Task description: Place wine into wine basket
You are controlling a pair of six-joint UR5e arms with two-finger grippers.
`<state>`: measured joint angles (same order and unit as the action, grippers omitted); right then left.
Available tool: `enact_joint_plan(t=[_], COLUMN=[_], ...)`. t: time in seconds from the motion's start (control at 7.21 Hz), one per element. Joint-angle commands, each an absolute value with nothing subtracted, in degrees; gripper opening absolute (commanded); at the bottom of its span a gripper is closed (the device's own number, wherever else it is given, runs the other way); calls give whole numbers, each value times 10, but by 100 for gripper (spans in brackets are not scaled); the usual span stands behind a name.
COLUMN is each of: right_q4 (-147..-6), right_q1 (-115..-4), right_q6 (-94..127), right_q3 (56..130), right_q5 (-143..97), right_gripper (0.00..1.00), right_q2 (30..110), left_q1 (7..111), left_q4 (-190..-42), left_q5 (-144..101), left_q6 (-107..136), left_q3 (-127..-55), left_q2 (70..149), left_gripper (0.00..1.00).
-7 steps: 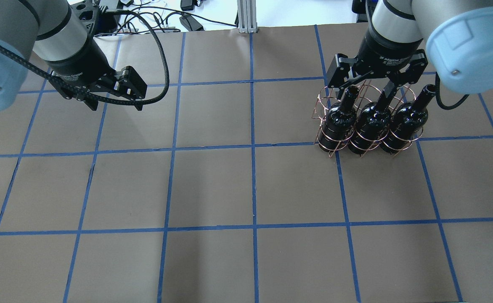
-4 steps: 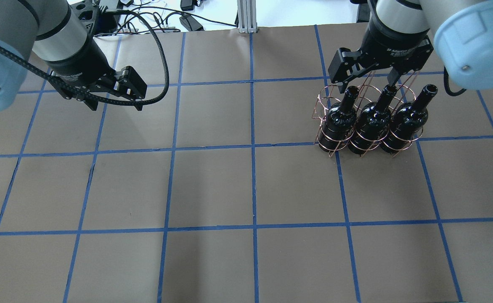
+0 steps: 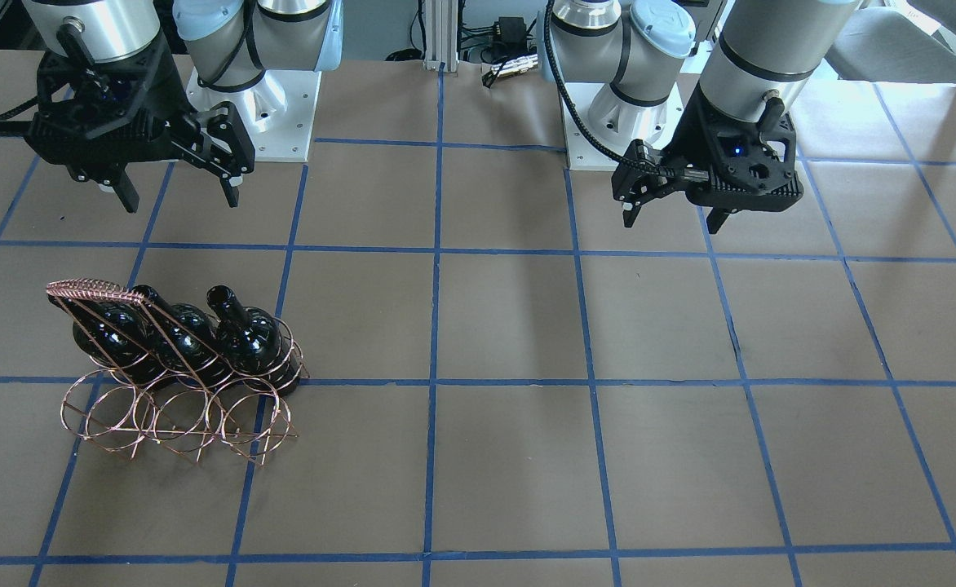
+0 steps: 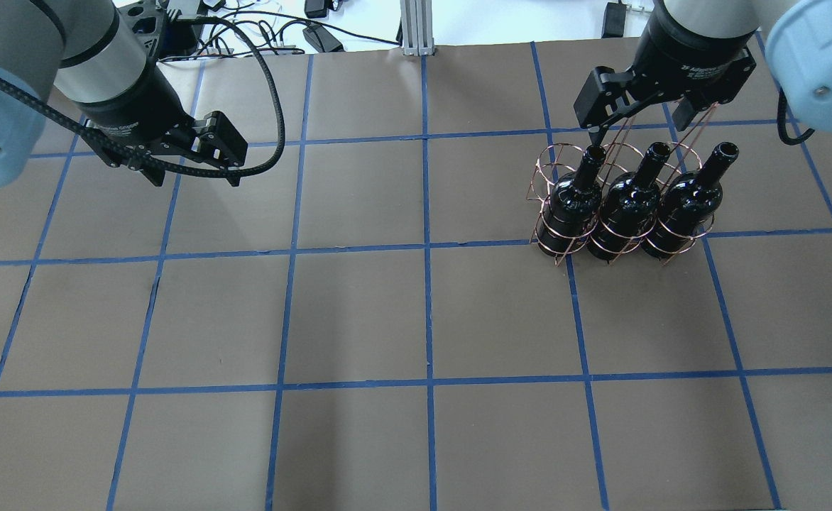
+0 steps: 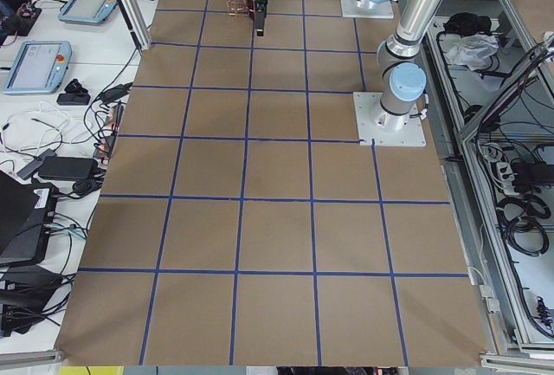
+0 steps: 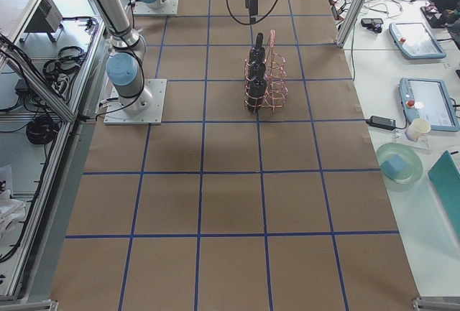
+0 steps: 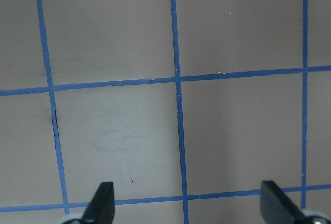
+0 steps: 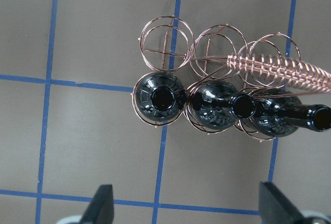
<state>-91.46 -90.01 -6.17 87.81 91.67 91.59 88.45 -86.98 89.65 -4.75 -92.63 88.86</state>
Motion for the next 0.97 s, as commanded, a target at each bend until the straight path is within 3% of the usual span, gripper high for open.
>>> enact_joint_plan(t=[0.0,0.83], right_q4=[-887,-879], right_q1=[-894,-887], right_q6=[-44,-30], right_q3=[864,863], right_q5=[919,916], right_gripper=[100,100], right_q2=[917,913], left_q1=[884,884], left_q4=[-869,-867], left_q5=[896,896], left_q6=[-47,-47], left_q3=[-926,-926], left_q2=[889,889], left_gripper=[100,100])
